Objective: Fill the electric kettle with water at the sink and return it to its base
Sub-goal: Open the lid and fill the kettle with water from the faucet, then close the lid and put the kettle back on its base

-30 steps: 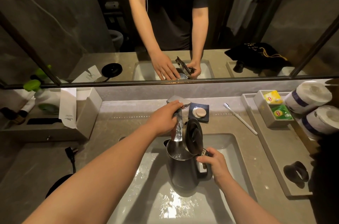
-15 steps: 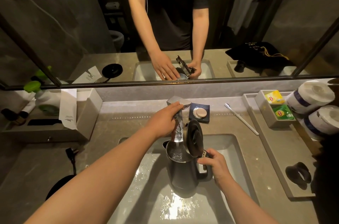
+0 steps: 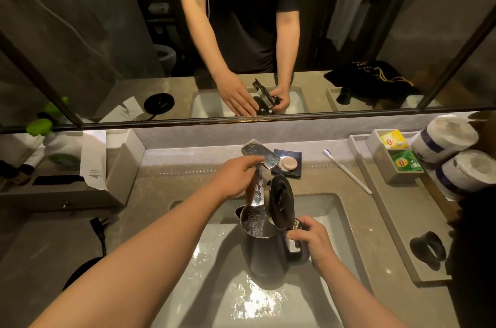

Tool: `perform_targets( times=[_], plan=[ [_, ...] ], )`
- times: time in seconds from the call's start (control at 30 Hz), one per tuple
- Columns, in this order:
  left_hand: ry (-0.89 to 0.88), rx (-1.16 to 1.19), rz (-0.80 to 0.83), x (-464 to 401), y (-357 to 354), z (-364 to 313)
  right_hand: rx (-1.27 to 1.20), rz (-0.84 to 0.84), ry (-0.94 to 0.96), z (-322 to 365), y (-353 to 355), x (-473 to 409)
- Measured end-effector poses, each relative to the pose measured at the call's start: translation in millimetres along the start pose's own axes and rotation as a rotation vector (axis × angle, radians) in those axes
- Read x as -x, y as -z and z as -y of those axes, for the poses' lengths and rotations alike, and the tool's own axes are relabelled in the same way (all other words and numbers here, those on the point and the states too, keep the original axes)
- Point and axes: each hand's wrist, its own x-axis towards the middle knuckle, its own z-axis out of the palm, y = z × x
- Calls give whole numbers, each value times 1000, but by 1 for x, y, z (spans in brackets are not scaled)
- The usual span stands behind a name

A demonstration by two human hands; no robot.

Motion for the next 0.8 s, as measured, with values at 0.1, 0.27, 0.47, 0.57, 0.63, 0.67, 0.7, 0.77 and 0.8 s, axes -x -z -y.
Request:
perform_targets(
  times=[0.1, 0.27, 0.47, 0.57, 0.63, 0.67, 0.7, 0.77, 0.8],
  plan=[
    [4, 393, -179, 25, -8, -16, -18, -3, 11, 2, 3, 8],
    [-241, 164, -104, 60, -18, -41, -55, -22, 41, 11, 8, 30],
    [-230, 79, -177, 83, -19, -39, -105, -58, 90, 24, 19, 63],
    [-148, 3, -202, 97, -20, -31, -133, -65, 123, 31, 23, 79],
    [-119, -22, -205, 109, -23, -26, -143, -75, 138, 36, 25, 89],
    [-123, -20, -213, 115, -25, -24, -144, -83, 147, 38, 25, 94],
    [-136, -13, -229, 121, -26, -24, -144, -89, 160, 41, 26, 99],
    [-162, 5, -273, 132, -27, -24, -140, -93, 186, 46, 25, 107],
    [-167, 8, -288, 137, -28, -24, -139, -92, 196, 48, 25, 111]
  ],
)
